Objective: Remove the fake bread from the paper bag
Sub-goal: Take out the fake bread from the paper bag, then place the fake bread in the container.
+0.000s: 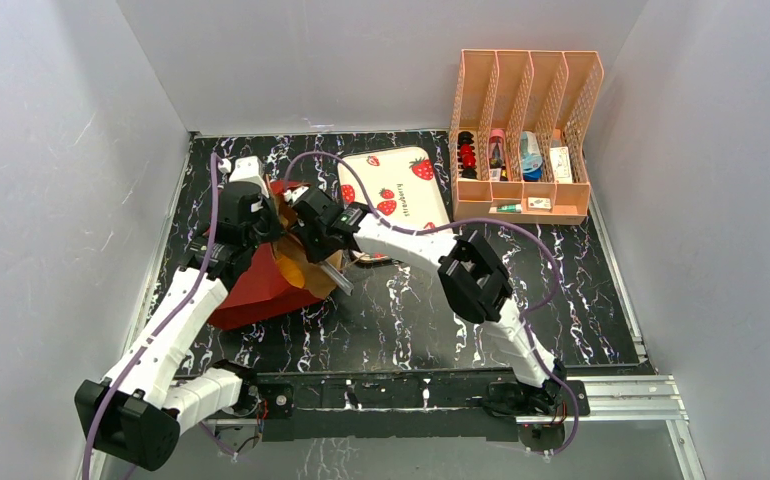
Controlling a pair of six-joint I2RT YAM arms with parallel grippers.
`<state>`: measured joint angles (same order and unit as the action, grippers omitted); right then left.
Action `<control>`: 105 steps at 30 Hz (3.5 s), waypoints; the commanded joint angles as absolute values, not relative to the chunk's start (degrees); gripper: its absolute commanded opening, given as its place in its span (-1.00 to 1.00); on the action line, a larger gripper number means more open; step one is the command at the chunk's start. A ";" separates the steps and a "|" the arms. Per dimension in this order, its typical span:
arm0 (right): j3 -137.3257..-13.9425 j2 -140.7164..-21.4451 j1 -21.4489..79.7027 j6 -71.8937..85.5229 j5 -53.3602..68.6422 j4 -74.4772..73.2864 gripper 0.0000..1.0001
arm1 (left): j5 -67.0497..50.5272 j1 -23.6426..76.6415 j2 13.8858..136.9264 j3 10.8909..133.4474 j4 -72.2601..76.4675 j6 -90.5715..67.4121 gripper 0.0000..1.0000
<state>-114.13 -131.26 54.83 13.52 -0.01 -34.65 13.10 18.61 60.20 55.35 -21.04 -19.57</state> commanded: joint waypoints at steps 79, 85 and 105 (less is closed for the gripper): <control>-91.20 -100.26 37.73 13.53 -33.73 -37.00 -1.00 | 17.02 10.51 67.77 63.55 -26.03 -30.88 -1.00; -92.51 -108.09 36.78 11.97 -37.09 -33.60 -1.00 | 15.91 9.49 69.26 64.16 -25.58 -29.68 -1.00; -89.59 -114.50 36.33 12.90 -28.10 -34.28 -0.24 | 12.02 6.07 69.28 62.52 -23.05 -29.73 -1.00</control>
